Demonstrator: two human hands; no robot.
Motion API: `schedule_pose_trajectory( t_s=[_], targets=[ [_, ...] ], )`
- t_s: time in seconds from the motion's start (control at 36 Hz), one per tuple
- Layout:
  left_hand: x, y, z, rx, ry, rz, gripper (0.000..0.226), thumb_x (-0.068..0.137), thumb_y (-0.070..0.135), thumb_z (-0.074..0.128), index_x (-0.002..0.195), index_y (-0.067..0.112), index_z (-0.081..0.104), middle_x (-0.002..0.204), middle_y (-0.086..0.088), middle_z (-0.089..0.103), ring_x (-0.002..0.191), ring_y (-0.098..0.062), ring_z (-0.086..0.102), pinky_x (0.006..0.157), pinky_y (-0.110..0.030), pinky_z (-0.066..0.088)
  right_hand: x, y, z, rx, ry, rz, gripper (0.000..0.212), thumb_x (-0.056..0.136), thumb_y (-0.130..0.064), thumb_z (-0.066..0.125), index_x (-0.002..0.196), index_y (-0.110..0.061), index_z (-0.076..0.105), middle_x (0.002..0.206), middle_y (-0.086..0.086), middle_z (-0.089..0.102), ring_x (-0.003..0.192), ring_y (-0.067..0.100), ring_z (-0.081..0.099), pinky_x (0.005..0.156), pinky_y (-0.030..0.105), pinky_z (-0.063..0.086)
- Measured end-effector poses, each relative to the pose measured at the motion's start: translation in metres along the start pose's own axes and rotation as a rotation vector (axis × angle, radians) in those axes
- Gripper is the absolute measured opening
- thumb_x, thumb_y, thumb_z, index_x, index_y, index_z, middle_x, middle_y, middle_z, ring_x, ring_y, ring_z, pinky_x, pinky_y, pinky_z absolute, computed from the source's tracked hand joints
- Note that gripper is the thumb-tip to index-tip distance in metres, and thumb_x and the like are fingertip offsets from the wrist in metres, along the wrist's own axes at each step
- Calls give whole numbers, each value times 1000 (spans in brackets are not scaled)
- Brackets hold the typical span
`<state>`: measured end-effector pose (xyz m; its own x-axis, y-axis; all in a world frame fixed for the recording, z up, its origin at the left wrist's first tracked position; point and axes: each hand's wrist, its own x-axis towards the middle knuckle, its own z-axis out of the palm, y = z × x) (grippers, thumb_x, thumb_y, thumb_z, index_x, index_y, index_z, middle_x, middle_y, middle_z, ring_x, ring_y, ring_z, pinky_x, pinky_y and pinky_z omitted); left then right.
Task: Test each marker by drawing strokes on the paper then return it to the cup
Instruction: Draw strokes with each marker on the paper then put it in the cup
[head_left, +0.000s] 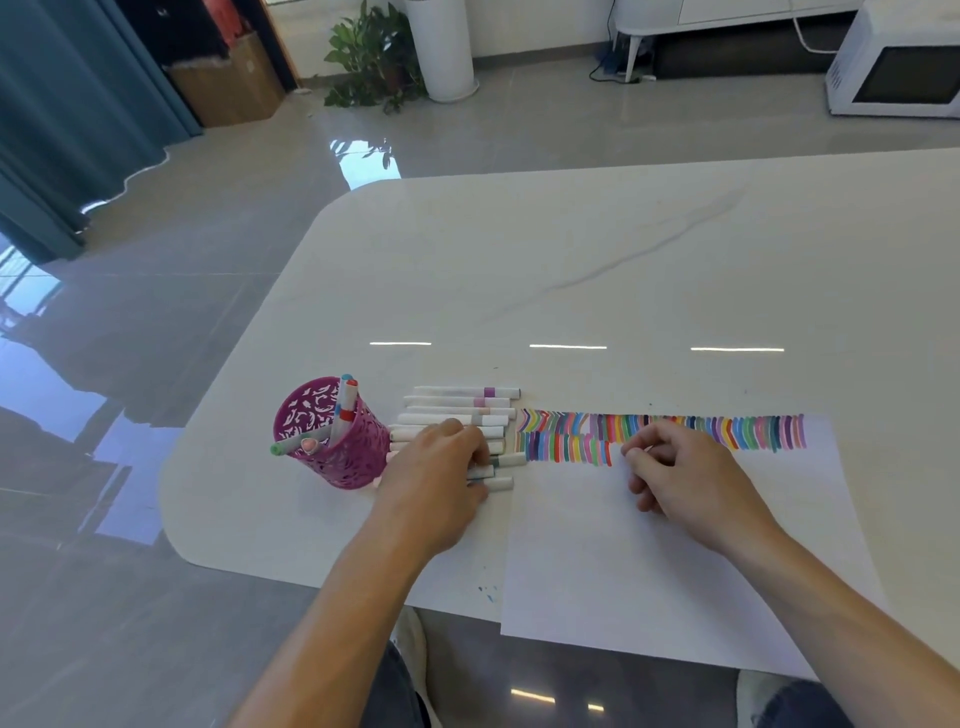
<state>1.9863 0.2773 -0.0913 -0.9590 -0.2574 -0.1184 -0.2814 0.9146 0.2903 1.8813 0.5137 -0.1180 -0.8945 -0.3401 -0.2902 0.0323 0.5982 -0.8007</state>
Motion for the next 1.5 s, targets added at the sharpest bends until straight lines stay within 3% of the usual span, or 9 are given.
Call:
schedule_pose_trajectory(
  t_s=[0.17, 0.28, 0.5, 0.69, 0.78, 0.97, 1.11, 1.33, 1.5],
  targets=[
    [0, 0, 4, 24, -3, 36, 21, 85, 29, 72, 102, 32, 60, 103, 17, 52, 100, -11, 49, 68, -29, 42, 0, -1, 0, -1, 1, 2, 14, 101, -19, 60, 89, -25, 66, 66, -4, 72, 54, 8, 69, 56, 26, 53],
    [0, 2, 6, 41, 11, 58, 21, 87, 32, 70, 107, 33, 64, 107, 16, 56, 104, -11, 51, 74, -33, 50, 0, -2, 0, 2, 0, 5, 15, 101, -18, 59, 89, -24, 66, 67, -3, 73, 53, 7, 68, 57, 27, 52],
    [0, 9, 7, 97, 125, 99, 19, 91, 31, 60, 105, 32, 73, 102, 15, 62, 98, -11, 56, 62, -25, 35, -1, -2, 0, 5, 5, 10, 16, 101, -19, 59, 88, -24, 66, 66, -4, 72, 52, 7, 69, 58, 27, 54],
    [2, 12, 4, 53, 139, 118, 11, 89, 27, 60, 92, 29, 70, 91, 13, 62, 88, -11, 56, 60, -27, 44, 0, -2, -1, 26, 4, 20, 16, 100, -18, 59, 88, -23, 66, 65, -6, 72, 52, 7, 68, 58, 27, 55],
    [2, 13, 4, 49, 117, 125, 11, 88, 25, 60, 90, 28, 70, 91, 13, 62, 89, -11, 56, 58, -27, 40, 0, -2, -1, 23, 0, 20, 15, 100, -18, 58, 88, -24, 66, 66, -3, 72, 53, 8, 69, 60, 29, 57],
    [0, 17, 6, -12, 55, 185, 14, 90, 41, 65, 102, 34, 69, 98, 18, 60, 84, -2, 46, 57, -9, 26, 0, -3, -2, 22, -3, 24, 15, 101, -19, 58, 88, -24, 65, 68, -2, 73, 53, 7, 69, 64, 34, 60],
    [1, 17, 7, -1, -23, 175, 23, 90, 38, 68, 113, 34, 67, 108, 17, 58, 94, -8, 55, 74, -23, 46, -1, -3, -2, 15, -1, 24, 15, 101, -18, 58, 89, -24, 66, 69, -3, 73, 54, 8, 70, 66, 38, 62],
    [2, 17, 10, 44, 8, 186, 24, 95, 27, 60, 118, 31, 66, 113, 14, 57, 110, -11, 53, 77, -27, 46, 0, -3, -2, 20, -1, 25, 16, 100, -17, 58, 88, -24, 65, 69, -2, 73, 53, 7, 69, 64, 34, 61],
    [1, 19, 11, 65, 14, 208, 23, 96, 24, 54, 113, 31, 69, 109, 14, 59, 108, -11, 52, 77, -29, 48, 0, -2, -2, 14, -1, 24, 15, 100, -18, 58, 88, -24, 65, 69, -2, 73, 55, 8, 70, 65, 35, 61]
  ],
)
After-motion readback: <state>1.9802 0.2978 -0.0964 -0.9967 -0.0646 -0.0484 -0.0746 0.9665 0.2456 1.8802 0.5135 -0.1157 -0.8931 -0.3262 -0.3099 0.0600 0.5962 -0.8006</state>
